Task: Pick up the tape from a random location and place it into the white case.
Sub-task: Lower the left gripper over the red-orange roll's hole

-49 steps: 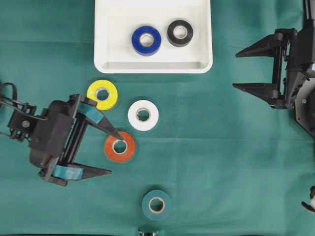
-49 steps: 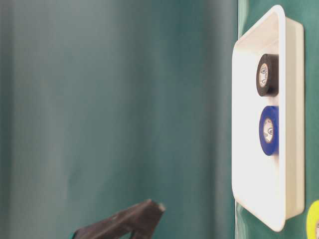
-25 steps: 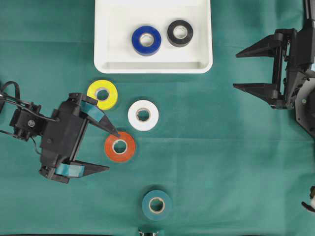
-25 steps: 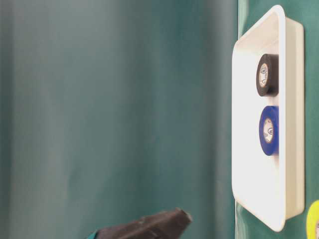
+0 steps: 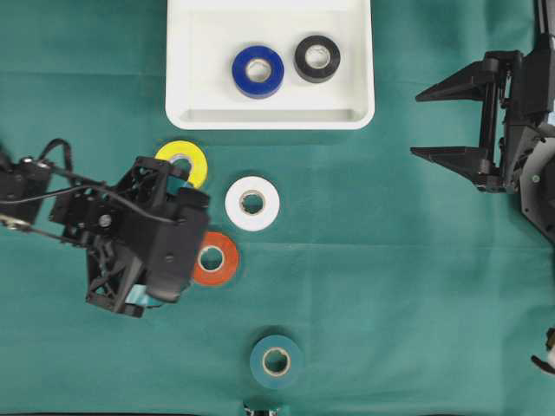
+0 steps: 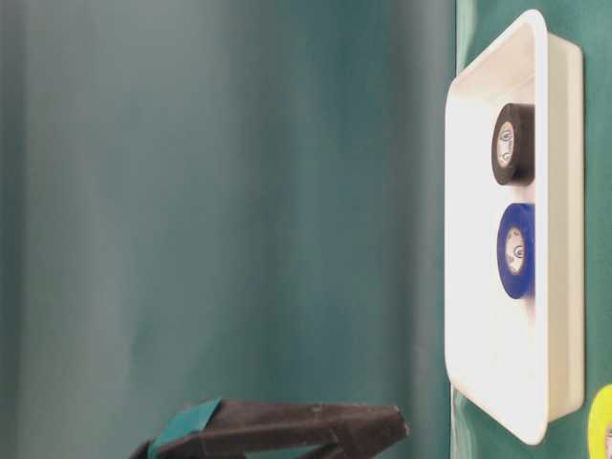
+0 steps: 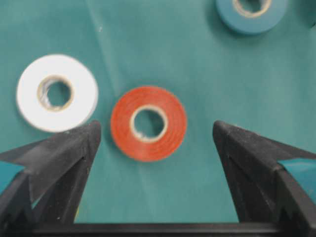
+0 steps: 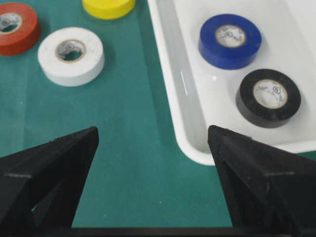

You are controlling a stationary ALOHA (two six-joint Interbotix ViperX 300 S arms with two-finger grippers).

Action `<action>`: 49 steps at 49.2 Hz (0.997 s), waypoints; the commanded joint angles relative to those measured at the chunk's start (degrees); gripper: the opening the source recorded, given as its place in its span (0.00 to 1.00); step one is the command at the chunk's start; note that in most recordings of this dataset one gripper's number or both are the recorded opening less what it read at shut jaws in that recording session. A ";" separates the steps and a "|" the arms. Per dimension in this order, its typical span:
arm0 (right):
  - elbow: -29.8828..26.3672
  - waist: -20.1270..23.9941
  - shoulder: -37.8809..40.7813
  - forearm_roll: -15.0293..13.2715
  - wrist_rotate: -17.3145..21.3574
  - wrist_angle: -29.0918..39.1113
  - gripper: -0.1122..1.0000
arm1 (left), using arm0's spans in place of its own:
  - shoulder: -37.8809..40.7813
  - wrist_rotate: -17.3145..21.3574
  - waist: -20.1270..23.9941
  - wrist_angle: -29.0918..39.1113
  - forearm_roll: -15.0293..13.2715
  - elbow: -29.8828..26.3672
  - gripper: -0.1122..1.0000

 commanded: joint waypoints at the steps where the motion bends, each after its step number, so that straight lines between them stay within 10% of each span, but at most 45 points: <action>1: -1.49 0.09 0.26 -0.09 -0.09 -0.09 0.91 | 0.53 0.09 0.09 4.04 0.26 -3.87 0.99; 49: -1.49 0.09 0.35 -0.09 -0.09 0.88 0.91 | 3.08 0.09 0.00 9.58 0.26 -8.26 0.99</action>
